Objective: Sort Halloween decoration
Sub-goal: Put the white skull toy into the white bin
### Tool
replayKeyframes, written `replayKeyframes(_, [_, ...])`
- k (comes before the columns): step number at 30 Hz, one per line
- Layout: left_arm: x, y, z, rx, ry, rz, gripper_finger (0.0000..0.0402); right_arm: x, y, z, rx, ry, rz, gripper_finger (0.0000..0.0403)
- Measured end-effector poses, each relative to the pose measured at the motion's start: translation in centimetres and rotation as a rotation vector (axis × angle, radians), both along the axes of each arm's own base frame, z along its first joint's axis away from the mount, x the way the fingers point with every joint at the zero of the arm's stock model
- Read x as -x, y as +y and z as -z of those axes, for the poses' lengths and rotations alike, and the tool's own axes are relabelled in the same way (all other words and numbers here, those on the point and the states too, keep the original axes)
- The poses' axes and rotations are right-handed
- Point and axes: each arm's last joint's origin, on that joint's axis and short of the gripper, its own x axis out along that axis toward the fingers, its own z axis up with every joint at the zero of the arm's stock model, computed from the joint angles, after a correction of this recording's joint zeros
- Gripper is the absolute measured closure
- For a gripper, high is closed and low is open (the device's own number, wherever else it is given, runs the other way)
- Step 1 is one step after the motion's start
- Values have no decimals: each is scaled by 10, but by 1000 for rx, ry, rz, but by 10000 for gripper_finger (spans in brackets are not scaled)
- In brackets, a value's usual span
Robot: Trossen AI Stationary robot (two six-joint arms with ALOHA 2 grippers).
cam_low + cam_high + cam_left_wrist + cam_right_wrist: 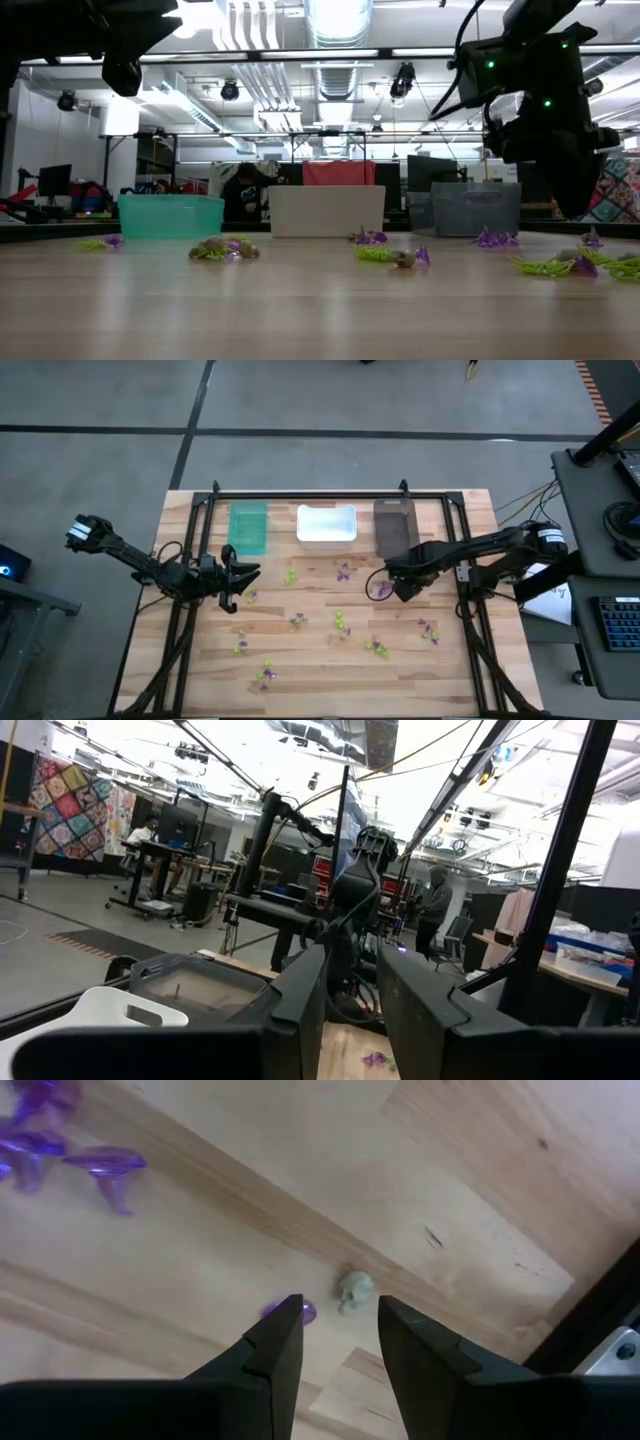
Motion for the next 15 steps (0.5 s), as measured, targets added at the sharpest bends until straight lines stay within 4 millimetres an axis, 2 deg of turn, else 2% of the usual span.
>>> replayKeyframes(15, [0,0,0,-1,0,0,325,-3,-2,13,44,72,-1,282])
